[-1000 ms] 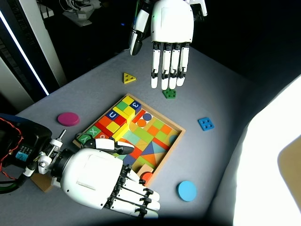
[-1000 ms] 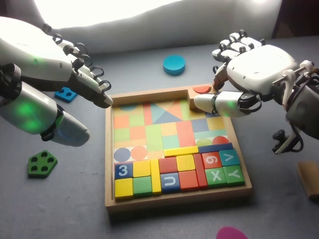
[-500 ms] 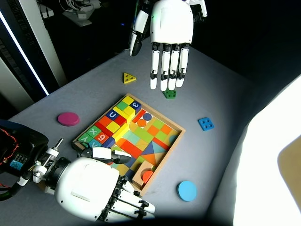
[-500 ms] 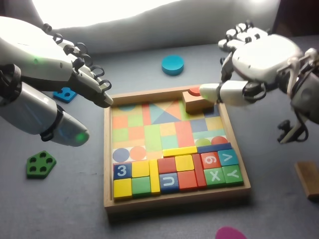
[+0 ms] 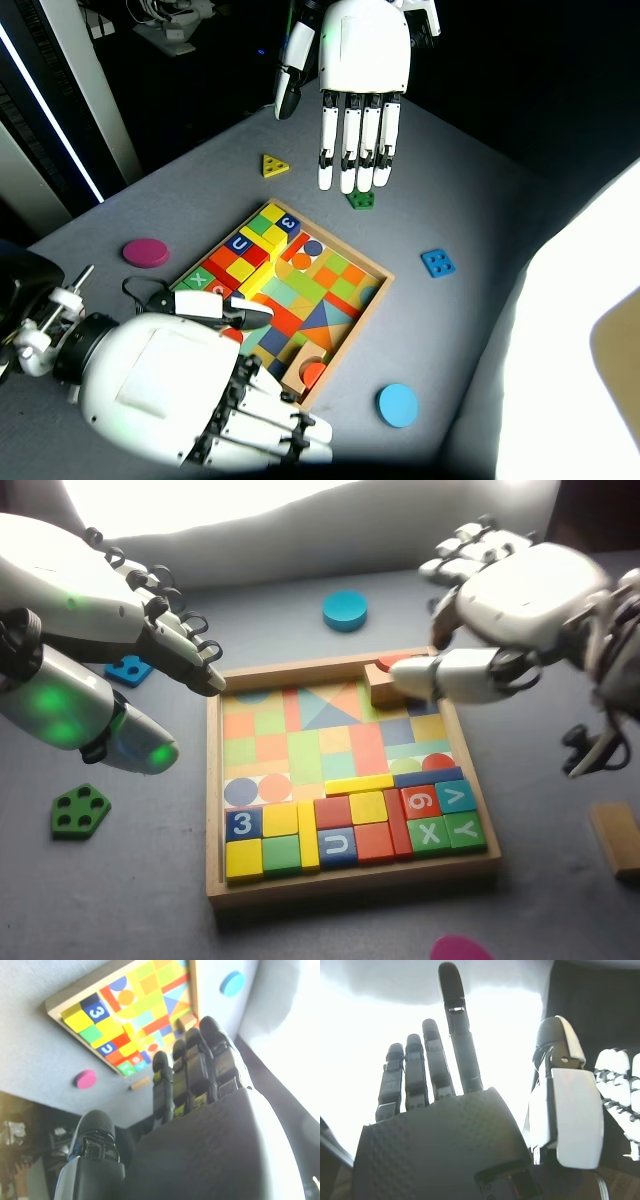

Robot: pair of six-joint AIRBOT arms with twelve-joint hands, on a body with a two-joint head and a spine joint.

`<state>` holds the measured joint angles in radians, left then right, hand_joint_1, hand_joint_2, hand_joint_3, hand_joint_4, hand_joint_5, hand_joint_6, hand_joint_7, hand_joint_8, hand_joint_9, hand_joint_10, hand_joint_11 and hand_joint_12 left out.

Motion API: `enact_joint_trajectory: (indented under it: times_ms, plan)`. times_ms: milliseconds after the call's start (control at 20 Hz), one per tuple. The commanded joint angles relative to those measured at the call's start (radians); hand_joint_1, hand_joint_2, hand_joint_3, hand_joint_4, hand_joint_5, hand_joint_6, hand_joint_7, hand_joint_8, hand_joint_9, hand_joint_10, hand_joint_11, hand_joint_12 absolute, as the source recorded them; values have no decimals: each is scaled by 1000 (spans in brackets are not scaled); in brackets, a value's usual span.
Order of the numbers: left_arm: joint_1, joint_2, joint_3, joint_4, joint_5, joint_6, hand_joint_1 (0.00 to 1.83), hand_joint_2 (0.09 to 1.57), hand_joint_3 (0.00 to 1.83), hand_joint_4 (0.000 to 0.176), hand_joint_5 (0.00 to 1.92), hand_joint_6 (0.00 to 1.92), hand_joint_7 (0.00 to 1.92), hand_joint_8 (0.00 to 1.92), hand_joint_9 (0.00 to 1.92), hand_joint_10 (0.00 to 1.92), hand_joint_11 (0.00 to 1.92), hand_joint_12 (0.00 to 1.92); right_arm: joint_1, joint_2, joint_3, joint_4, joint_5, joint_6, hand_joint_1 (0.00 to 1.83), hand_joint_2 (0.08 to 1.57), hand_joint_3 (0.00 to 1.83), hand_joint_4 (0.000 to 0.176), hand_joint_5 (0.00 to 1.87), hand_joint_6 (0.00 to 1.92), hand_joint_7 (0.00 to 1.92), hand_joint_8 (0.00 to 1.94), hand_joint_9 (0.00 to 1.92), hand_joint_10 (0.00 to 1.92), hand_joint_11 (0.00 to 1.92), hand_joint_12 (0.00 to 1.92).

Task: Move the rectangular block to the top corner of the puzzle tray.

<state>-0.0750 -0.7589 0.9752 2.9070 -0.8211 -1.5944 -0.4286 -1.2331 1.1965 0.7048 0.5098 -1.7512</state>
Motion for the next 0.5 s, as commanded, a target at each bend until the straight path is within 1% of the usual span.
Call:
enact_joint_trajectory:
  times_ms: [0,50,100,200,300,450]
  plan:
    - [-16,-4,-1,-11,75,1,1,1266,1,33,280,2,217,1,218,3,0,691,7,-6,5,-48,87,2,0,1136,2,0,829,251,210,3,58,30,0,0]
    - [-16,-4,-1,-11,75,1,20,1264,0,30,295,6,233,6,225,5,0,703,8,-22,13,-53,87,2,0,1141,4,0,835,253,219,6,66,33,0,0]
    - [-16,-4,-1,-11,75,1,3,1266,1,30,278,2,225,1,213,1,0,673,10,-35,22,-53,86,2,0,1135,1,0,828,249,213,3,60,30,0,0]
    - [-17,-4,-1,-11,75,1,10,1267,0,33,286,3,233,2,221,3,0,683,11,-70,49,-54,81,2,0,1131,0,0,831,250,223,6,73,35,0,0]
    - [-18,-4,-2,-11,75,2,33,1263,0,32,282,1,235,1,221,1,0,683,6,-105,76,-54,80,1,0,1134,1,0,835,249,210,1,74,35,0,0]
    - [-19,-4,-3,-11,75,2,29,1265,1,32,294,3,225,1,210,0,0,676,2,-116,78,-54,84,2,0,1141,4,0,842,251,232,8,74,33,0,0]
